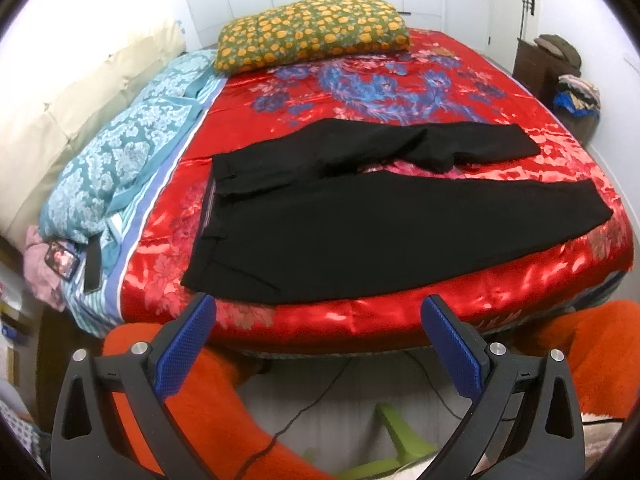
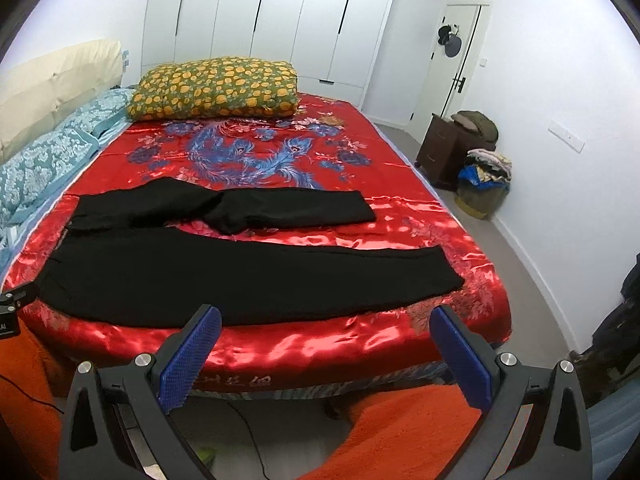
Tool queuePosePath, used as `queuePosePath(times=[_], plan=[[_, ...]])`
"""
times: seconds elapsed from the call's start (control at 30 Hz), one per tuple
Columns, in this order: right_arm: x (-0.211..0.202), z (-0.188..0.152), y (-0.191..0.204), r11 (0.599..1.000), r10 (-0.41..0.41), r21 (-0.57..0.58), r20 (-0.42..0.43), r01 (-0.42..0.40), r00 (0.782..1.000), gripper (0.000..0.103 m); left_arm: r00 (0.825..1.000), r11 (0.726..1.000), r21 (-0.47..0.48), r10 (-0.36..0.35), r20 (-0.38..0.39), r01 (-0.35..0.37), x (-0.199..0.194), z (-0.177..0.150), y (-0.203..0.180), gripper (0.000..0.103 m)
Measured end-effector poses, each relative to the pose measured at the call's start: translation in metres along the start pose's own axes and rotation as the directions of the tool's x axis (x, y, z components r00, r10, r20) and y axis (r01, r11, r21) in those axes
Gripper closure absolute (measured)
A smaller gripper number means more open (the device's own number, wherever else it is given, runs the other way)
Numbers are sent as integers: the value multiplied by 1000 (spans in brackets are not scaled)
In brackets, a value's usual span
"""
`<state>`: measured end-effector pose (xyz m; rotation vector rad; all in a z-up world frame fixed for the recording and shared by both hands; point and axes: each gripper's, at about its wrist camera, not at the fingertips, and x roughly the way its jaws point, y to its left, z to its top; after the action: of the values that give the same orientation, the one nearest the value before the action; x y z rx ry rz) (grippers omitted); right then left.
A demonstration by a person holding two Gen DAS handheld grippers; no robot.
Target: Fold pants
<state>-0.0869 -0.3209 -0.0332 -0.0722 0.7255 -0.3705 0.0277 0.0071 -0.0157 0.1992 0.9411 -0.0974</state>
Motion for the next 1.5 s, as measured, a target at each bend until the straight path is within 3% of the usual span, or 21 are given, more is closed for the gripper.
queuePosePath(times=[1.1,1.5], plan=[[17,-10,9,999,-27,-28,-83,25,996,0,1000,1000,11,20,-21,-20,8,-5,0,1],[13,-13,14,999,24,-44,-67,-27,997,0,1000,999,24,21,-12,-21,5,-7,-2,1]])
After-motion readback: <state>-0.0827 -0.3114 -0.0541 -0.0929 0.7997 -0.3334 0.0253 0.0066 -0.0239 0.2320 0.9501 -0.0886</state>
